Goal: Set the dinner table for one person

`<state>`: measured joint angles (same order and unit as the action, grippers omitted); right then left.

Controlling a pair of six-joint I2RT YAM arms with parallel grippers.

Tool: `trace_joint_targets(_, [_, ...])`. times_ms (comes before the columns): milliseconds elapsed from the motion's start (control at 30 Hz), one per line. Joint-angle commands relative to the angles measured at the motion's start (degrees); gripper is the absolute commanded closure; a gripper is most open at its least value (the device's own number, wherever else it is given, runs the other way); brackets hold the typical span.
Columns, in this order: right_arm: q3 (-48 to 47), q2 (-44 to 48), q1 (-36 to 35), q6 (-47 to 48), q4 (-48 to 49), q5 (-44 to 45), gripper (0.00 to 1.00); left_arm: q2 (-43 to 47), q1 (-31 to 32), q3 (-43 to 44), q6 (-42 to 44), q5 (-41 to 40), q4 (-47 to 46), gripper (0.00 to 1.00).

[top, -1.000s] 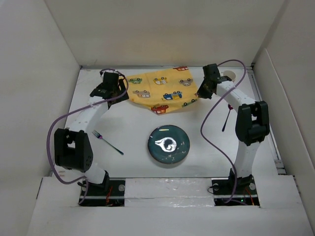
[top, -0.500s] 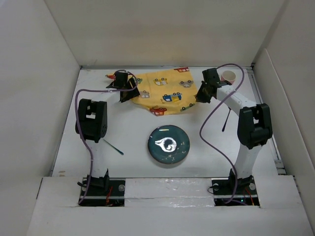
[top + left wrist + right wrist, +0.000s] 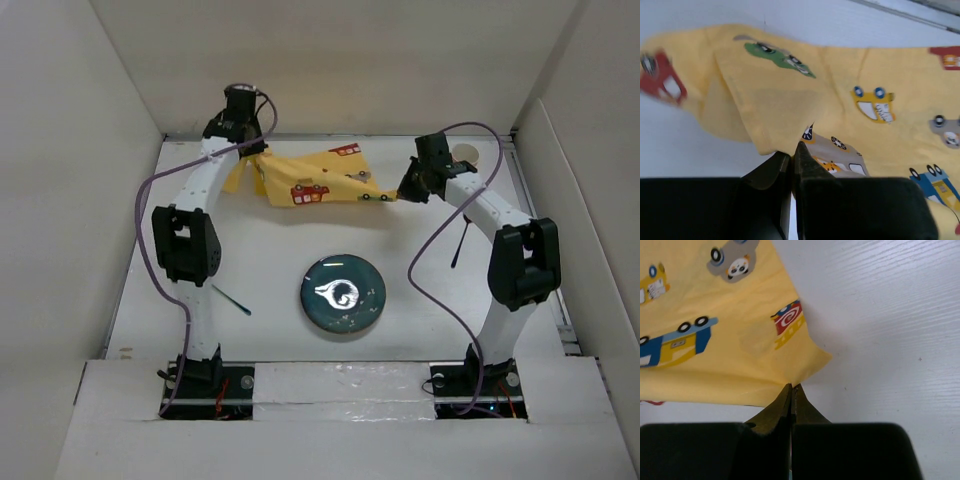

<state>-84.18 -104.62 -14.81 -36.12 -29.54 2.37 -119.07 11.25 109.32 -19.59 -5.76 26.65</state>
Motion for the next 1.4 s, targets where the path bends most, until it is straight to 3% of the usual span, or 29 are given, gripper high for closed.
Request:
trace_joint_targets(0, [-3.4, 0.3, 1.2, 0.5, 0.4, -0.5, 1.0, 5.6, 1.5, 17.0, 6.9, -7.8, 15.4, 0.99])
trace_joint_targets(33, [-3.3, 0.0, 1.2, 0.4, 0.4, -0.4, 1.0, 3.4, 1.5, 18.5, 8.0, -7.3, 17.3, 0.73])
trace_joint_targets(100, [-2.2, -0.6, 1.2, 0.4, 0.4, -0.1, 1.0, 2.1, 1.5, 17.6, 8.2, -8.4, 18.2, 0.52])
trace_joint_targets(133, [-1.8, -0.9, 1.2, 0.4, 0.4, 0.3, 1.0, -0.1, 1.5, 17.8, 8.9, -10.0, 18.8, 0.35])
trace_joint_targets(233, [-1.2, -2.0, 1.2, 0.3, 0.0, 1.0, 1.0, -3.7, 1.5, 17.2, 9.0, -11.9, 19.4, 0.2])
trace_joint_targets(300, [-2.4, -2.8, 1.2, 0.3, -0.4, 1.4, 1.0, -1.9, 2.0, 12.5, 7.3, -11.3, 19.1, 0.2])
trace_joint_targets(367, [-3.5, -3.3, 1.2, 0.3, -0.7, 1.5, 1.0, 0.0, 2.0, 9.5, 6.3, -10.8, 16.4, 0.27])
trace_joint_targets(400, [-4.1, -3.7, 1.7, 0.3, -0.8, 1.7, 1.0, 5.5, 2.0, 1.9, 6.1, -9.5, 14.1, 0.32])
trace_joint_targets(433, [-5.6, -4.1, 1.7, 0.2, -1.3, 1.8, 1.0, 8.8, 2.0, -2.4, 5.8, -9.4, 11.9, 0.48])
trace_joint_targets(500, [-6.8, -5.0, 1.7, 0.1, -1.4, 1.4, 1.0, 17.8, 2.0, -15.1, 4.5, -7.8, 5.4, 0.7])
trace_joint_targets(533, [-7.0, -5.1, 1.7, 0.1, -1.0, 1.3, 1.0, 20.3, 1.3, -18.1, 3.9, -5.9, 4.3, 0.96])
trace_joint_targets(567, [-7.2, -5.2, 1.7, 0.0, -1.0, 1.4, 1.0, 22.1, -0.1, -24.0, 3.5, -1.1, 2.5, 1.0])
trace_joint_targets(700, [-6.9, -5.7, 1.7, -0.2, -0.3, -0.1, 1.0, 24.9, -0.7, -33.9, 2.8, 2.2, 0.8, 1.0])
trace_joint_targets(800, [-6.1, -5.7, 1.7, 0.3, 0.4, -0.7, 1.0, 22.1, -2.0, -37.2, 0.9, 0.8, -2.1, 0.78])
trace_joint_targets(833, [-6.0, -5.4, 1.7, 0.4, 0.5, -0.9, 1.0, 21.4, -2.6, -37.8, -0.8, 0.8, -3.5, 0.61])
trace_joint_targets(900, [-5.3, -5.1, 1.2, 0.7, 0.5, -1.0, 1.0, 19.7, -5.3, -38.7, -2.6, 3.5, -7.4, 0.5])
trace_joint_targets(1033, [-3.3, -3.1, 1.2, 1.1, 1.8, -1.4, 1.0, 17.1, -8.7, -38.7, -6.2, 5.2, -11.9, 0.49])
trace_joint_targets(1367, [-0.6, -2.0, 1.2, 0.9, 2.7, -1.8, 1.0, 7.4, -9.2, -31.9, -9.4, 3.3, -13.4, 0.5])
